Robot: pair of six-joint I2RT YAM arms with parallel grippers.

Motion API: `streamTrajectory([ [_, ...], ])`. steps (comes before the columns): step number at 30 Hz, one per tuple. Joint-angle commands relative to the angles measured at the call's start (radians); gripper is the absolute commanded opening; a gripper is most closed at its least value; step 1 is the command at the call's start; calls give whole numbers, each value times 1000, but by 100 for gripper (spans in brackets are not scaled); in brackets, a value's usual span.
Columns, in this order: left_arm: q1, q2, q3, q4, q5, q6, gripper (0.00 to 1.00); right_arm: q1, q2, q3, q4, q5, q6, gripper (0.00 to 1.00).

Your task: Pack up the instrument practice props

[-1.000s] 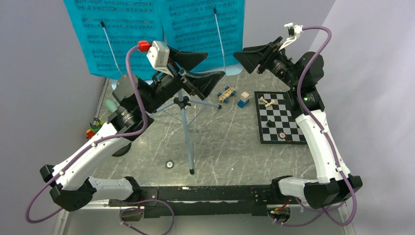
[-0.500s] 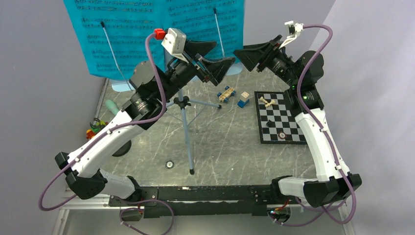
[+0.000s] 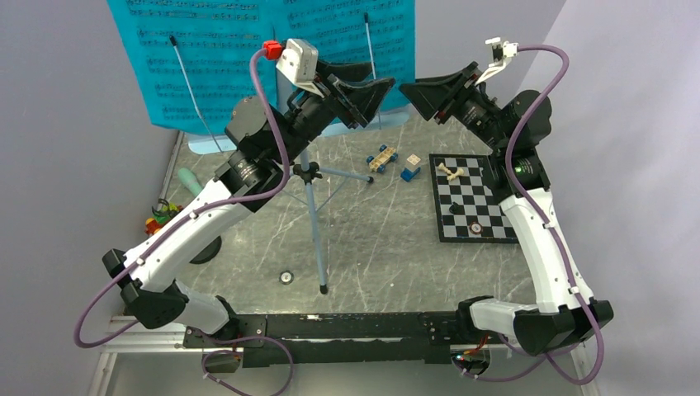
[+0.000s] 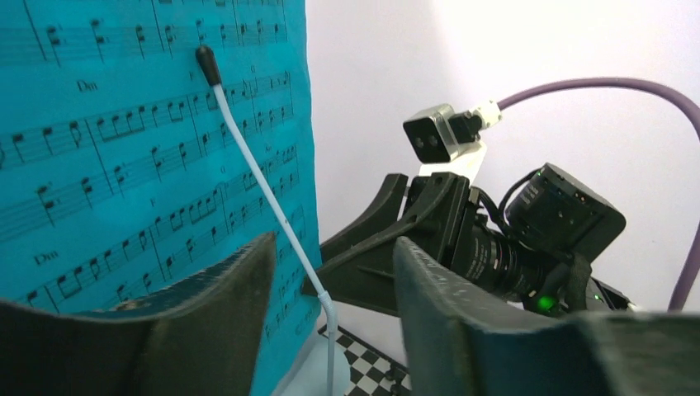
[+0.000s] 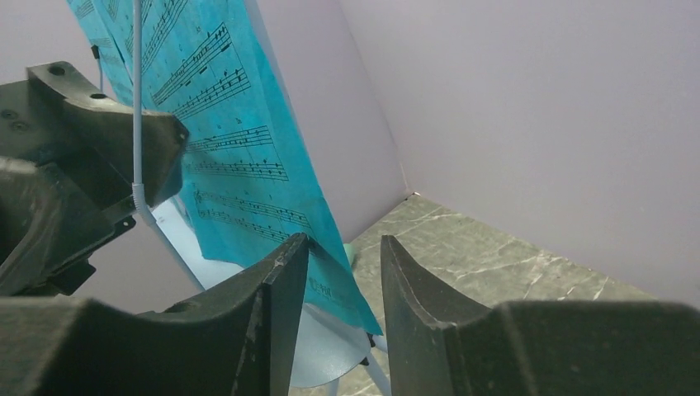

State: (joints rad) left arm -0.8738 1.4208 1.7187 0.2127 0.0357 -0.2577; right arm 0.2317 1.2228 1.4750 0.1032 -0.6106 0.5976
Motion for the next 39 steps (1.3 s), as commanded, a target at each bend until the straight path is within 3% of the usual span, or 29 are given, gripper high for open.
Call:
streamTrajectory([
  [1,3,15,69,65,-1,13,52,-5,-32,-13,24,28,1,41],
  [4,9,28,86,63,4,11,37,-5,-38,-18,24,29,5,39],
  [12,22,56,106,52,18,-11,35,-5,-41,-24,35,18,16,32],
  [20,25,38,87,70,30,-29,17,-5,-67,-23,19,31,10,18],
  [31,25,10,66,70,19,-28,1,-12,-123,-13,-49,73,-26,17],
  [35,25,0,55,73,12,-25,0,-15,-145,-28,-64,87,-35,13],
  [39,25,-3,48,72,12,-25,0,-15,-145,-20,-69,78,-35,21],
])
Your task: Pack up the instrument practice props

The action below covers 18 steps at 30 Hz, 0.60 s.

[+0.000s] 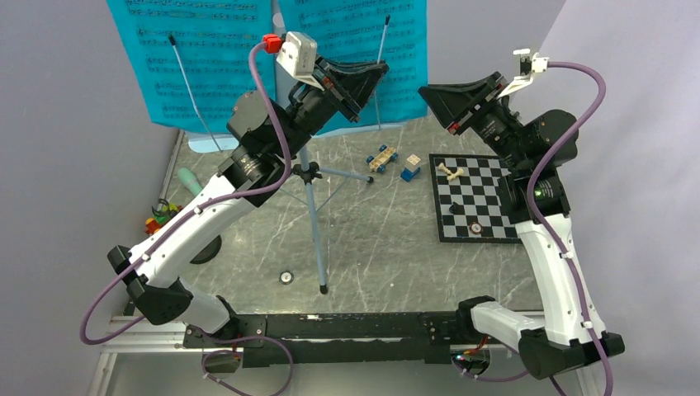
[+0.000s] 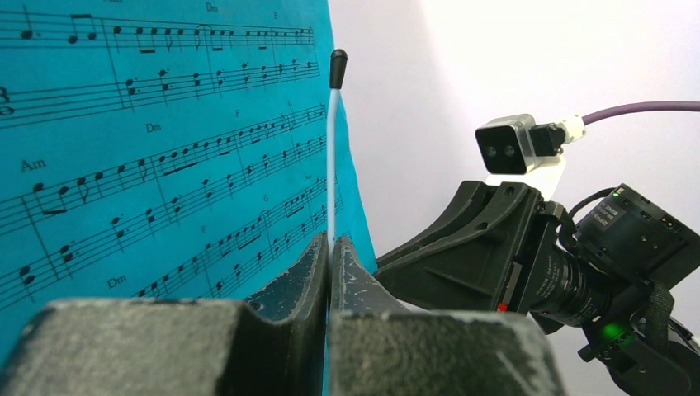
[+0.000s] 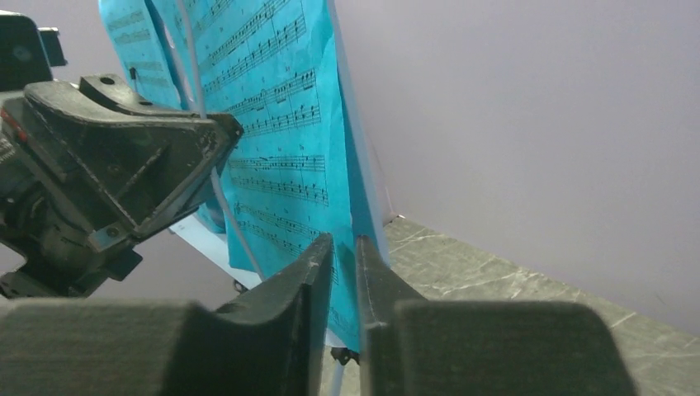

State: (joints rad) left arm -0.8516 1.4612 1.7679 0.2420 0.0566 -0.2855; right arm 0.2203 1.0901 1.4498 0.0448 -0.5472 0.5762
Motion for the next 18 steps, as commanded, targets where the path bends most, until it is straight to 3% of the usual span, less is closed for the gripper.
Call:
streamTrajectory([
  [1,3,-45,-4,42,-9,3,0,-4,-8,9,-9,10,-12,28],
  [6,3,-48,-11,37,-11,5,0,-4,13,34,-10,-2,-6,68],
  [9,3,-48,-15,36,-7,3,0,-4,30,55,-15,10,-7,82],
  [13,3,-48,-15,34,-5,3,0,-4,59,89,-20,16,-11,84],
  [18,3,-46,-13,31,-2,3,0,-5,73,106,4,15,-4,70],
])
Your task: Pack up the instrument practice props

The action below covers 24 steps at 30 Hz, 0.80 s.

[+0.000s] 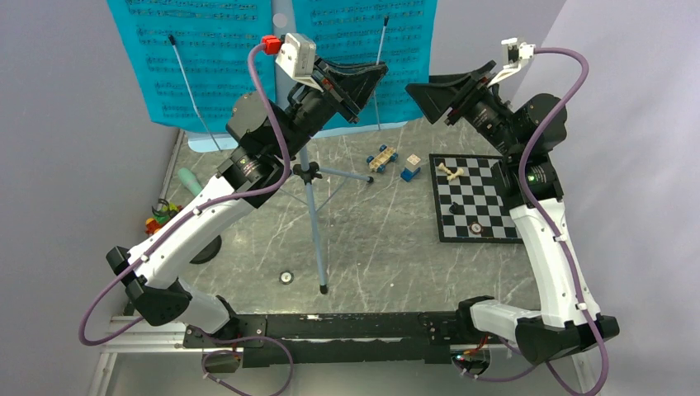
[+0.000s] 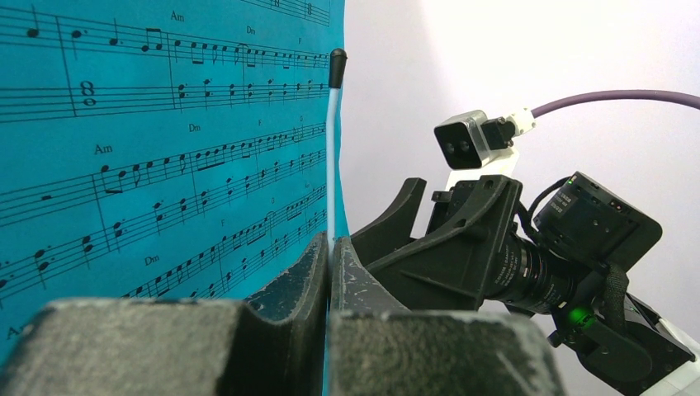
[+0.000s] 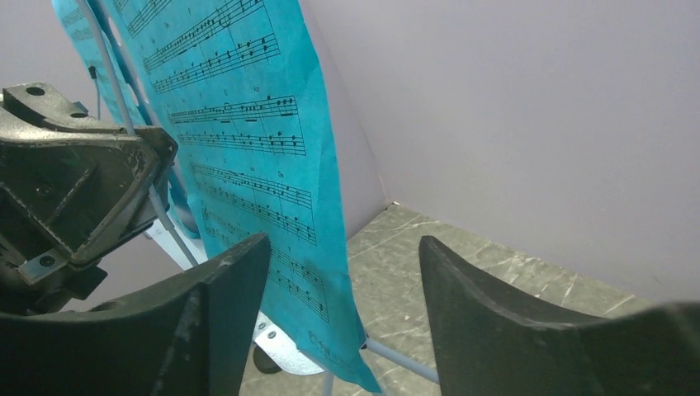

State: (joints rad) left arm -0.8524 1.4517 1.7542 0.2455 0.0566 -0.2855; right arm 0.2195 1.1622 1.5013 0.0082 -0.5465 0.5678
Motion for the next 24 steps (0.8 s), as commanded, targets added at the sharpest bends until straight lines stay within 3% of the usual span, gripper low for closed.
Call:
streamTrajectory([
  [1,4,-37,-1,27,-2,3,0,-6,2,56,45,12,6,65],
  [9,4,-41,-9,27,-5,10,0,-6,5,55,61,-2,18,25],
  [15,4,-45,-13,28,-11,15,0,-8,-21,41,47,25,10,1],
  [24,6,-43,-10,31,-29,20,0,-9,-115,7,-3,122,-36,0],
])
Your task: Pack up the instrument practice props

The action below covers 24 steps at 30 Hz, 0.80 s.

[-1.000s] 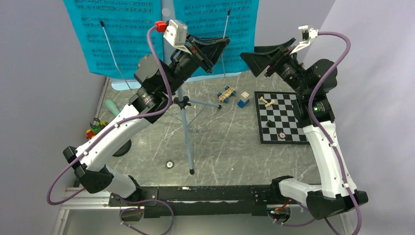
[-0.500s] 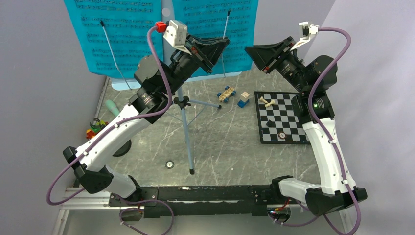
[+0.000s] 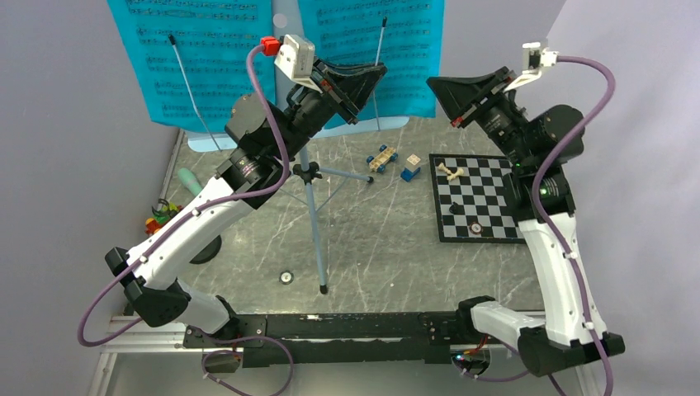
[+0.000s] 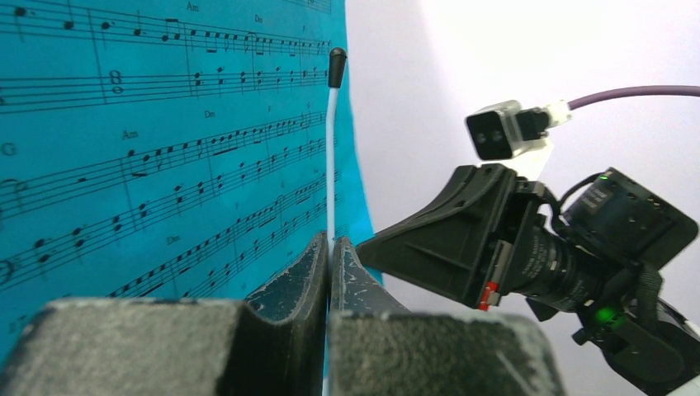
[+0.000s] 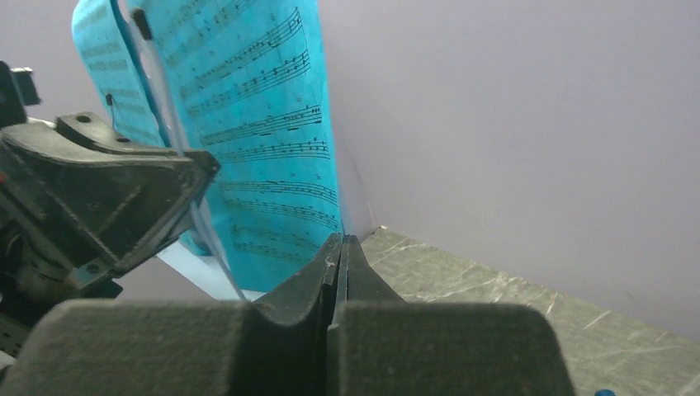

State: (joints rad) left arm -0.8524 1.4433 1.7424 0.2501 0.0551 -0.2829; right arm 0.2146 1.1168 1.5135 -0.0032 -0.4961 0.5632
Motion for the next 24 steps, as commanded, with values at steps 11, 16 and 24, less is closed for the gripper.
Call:
streamTrajectory([
  [11,30,-21,5,29,-52,-15,0,-4,-227,-60,-87,264,-100,0],
  [16,35,10,35,22,-52,-24,0,-4,-286,-50,-129,342,-124,0],
  [24,43,24,22,35,-52,-41,0,-1,-371,-15,-194,413,-159,0],
])
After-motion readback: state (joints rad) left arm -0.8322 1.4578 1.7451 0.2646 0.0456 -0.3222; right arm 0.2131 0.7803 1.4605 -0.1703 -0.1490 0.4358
